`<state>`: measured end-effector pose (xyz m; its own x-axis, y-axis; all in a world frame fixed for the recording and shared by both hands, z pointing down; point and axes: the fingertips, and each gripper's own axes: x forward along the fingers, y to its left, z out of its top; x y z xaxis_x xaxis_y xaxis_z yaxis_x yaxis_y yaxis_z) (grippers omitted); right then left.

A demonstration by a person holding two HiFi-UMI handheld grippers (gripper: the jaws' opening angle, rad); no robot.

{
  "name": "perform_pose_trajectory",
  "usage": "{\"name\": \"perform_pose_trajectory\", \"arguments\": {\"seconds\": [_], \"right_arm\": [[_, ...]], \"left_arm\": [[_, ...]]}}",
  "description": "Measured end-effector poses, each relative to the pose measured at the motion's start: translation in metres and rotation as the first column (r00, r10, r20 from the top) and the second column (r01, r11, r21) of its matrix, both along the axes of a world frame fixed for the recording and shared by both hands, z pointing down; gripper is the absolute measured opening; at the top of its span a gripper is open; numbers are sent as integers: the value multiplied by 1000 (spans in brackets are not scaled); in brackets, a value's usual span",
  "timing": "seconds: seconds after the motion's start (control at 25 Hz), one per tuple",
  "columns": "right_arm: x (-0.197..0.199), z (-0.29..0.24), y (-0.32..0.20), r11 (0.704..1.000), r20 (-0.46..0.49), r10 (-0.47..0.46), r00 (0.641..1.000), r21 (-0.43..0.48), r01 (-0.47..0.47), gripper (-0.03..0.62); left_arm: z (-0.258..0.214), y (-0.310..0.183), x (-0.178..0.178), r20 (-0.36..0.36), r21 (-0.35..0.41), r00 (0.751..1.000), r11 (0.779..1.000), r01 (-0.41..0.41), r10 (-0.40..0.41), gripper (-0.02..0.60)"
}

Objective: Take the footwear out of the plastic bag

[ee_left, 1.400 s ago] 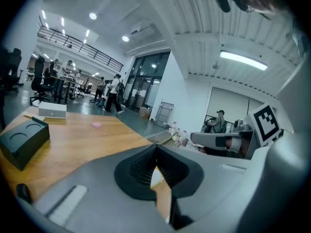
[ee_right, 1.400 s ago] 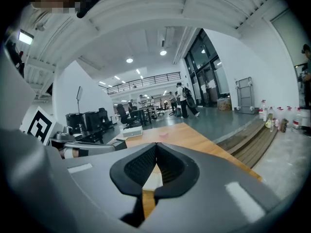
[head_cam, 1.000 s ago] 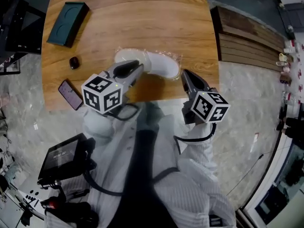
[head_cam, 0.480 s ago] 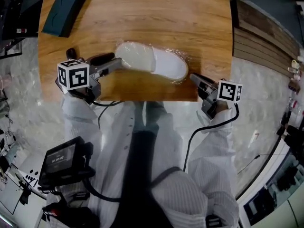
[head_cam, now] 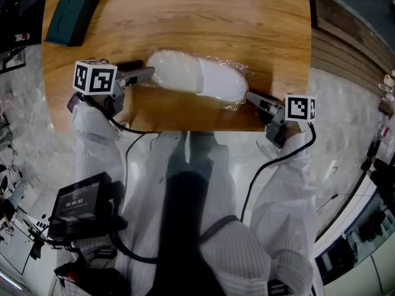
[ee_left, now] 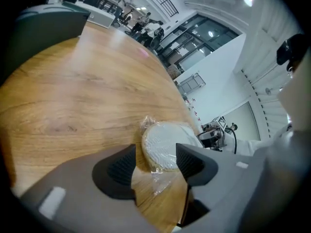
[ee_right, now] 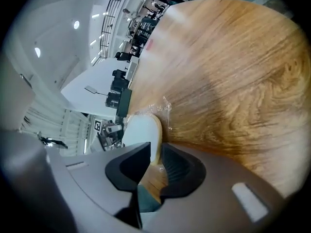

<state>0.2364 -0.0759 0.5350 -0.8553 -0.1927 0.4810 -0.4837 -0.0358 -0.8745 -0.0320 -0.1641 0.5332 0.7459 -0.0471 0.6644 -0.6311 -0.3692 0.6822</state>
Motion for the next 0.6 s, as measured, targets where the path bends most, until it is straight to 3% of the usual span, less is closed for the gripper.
{"name": "perform_pose_trajectory", "arguments": {"seconds": [0.24,0.48,0.6], "right_arm": [[-5,3,8,997,43,-29,999,-66,32,81],[-5,-20,4,998,211,-59,976,37,52,78],[-6,-46,4,996,331,-71,941,76,48,80]], "left_arm": [[0,8,6,-37,-105,999,994,-18,14,208],[-2,10,4,-61,-130,998,991,-10,2,192],[-14,10,4,-131,-130,991,992,9,-27,178]]}}
